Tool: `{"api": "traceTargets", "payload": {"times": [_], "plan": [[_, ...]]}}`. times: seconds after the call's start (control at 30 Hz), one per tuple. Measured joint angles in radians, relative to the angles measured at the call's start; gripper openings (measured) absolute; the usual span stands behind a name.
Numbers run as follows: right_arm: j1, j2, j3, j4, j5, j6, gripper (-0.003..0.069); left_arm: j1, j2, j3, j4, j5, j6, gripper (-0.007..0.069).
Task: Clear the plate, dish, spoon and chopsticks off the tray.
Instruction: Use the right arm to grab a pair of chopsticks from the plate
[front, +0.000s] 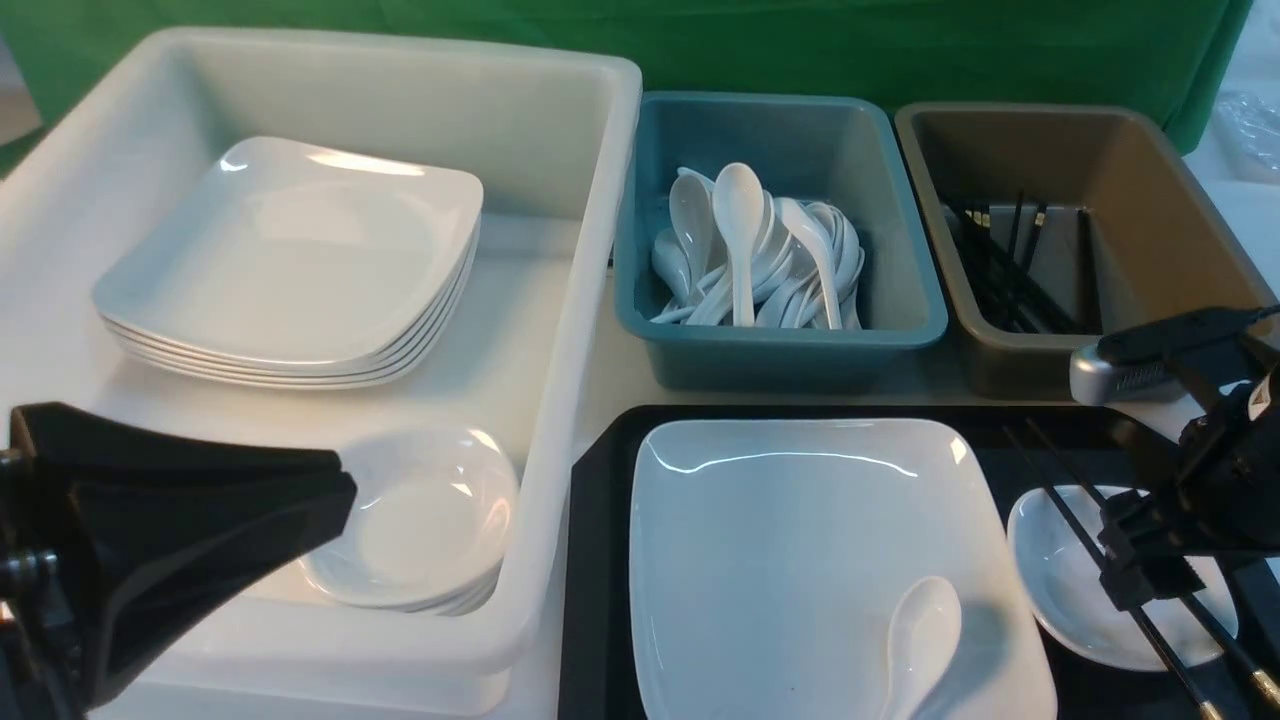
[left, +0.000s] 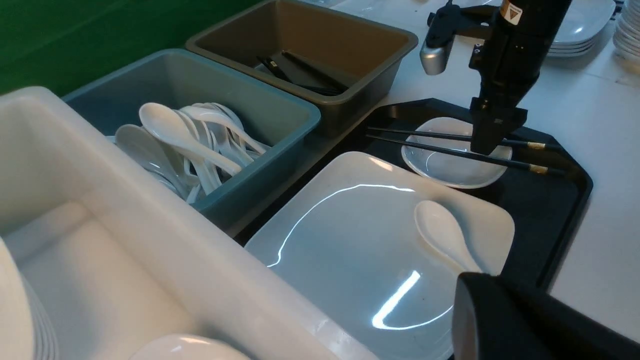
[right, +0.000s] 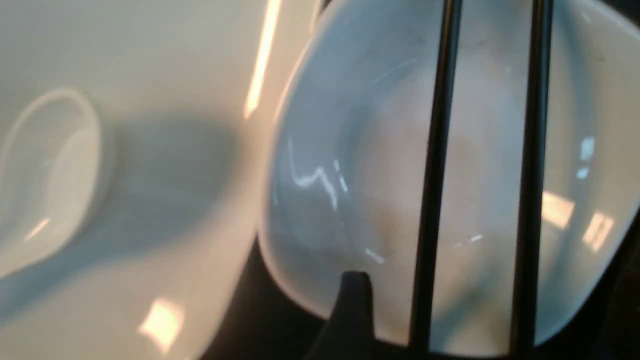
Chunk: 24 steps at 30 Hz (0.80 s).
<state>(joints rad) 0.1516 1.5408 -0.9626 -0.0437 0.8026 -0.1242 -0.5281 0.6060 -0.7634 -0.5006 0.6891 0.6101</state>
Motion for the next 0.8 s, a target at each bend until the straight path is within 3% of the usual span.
{"api": "traceTargets", "payload": {"times": [0.53,0.63,0.8], "plan": [[-0.003,0.131,0.000,-0.001,-0.080,0.003,0.0594,0.000,-0.001,0.000,0.004,0.006,-0.003,0.0013],[-0.003,0.131,0.000,-0.004,-0.083,0.003,0.0545,0.000,-0.001,0.000,0.004,0.006,-0.003,0.0013],[-0.003,0.131,0.000,-0.007,-0.081,0.000,0.0377,0.000,-0.001,0.000,0.004,0.007,-0.003,0.0013]]}}
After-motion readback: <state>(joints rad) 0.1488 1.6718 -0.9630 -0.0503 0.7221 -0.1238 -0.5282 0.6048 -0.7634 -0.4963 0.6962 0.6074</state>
